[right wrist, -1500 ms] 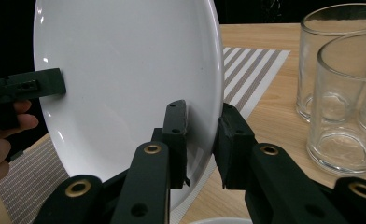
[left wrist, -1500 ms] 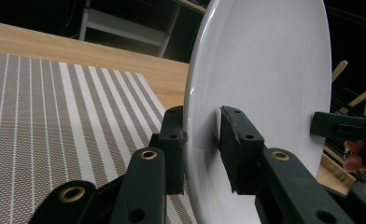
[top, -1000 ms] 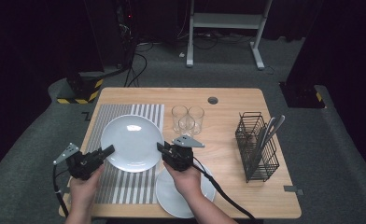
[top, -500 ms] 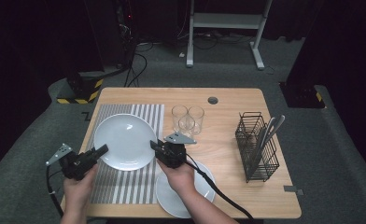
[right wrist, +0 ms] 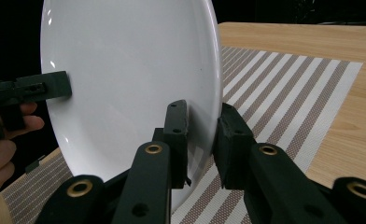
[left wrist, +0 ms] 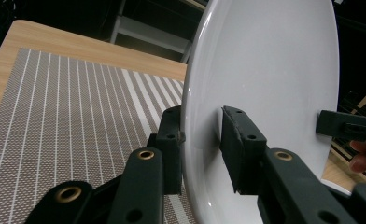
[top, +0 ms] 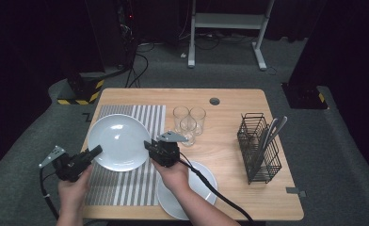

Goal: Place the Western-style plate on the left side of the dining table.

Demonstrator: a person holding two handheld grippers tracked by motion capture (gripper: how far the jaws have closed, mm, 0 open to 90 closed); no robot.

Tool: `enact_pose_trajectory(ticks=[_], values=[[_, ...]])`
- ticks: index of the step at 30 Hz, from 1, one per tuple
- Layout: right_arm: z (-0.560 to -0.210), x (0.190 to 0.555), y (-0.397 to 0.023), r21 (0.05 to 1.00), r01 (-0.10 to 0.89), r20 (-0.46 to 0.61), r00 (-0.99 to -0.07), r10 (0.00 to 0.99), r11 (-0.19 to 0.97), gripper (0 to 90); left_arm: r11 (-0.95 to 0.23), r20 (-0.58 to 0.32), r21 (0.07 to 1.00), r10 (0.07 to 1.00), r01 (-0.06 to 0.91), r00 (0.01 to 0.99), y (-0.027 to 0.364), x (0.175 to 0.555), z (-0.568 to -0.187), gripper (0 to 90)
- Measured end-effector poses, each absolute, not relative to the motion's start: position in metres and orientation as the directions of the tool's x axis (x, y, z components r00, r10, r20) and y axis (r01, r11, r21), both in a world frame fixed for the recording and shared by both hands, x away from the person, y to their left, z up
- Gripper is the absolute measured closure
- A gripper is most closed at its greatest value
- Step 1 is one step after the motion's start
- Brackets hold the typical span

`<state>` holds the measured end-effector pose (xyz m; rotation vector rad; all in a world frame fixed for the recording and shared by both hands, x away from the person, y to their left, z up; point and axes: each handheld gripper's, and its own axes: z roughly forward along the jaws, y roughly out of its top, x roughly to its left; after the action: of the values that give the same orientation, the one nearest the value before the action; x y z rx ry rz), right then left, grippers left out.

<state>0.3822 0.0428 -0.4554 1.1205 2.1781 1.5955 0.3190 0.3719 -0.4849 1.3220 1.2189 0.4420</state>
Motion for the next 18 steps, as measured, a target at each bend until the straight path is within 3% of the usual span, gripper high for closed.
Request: enact_pose_trajectory(ticks=[18], values=[[-0.476,0.403,0.055,0.843,0.515,0.272,-0.658,0.702,0.156,75.8,0.271,-0.432,0.859,0.839,0.435,0.33,0.377,0.336,-0.505,69.1]])
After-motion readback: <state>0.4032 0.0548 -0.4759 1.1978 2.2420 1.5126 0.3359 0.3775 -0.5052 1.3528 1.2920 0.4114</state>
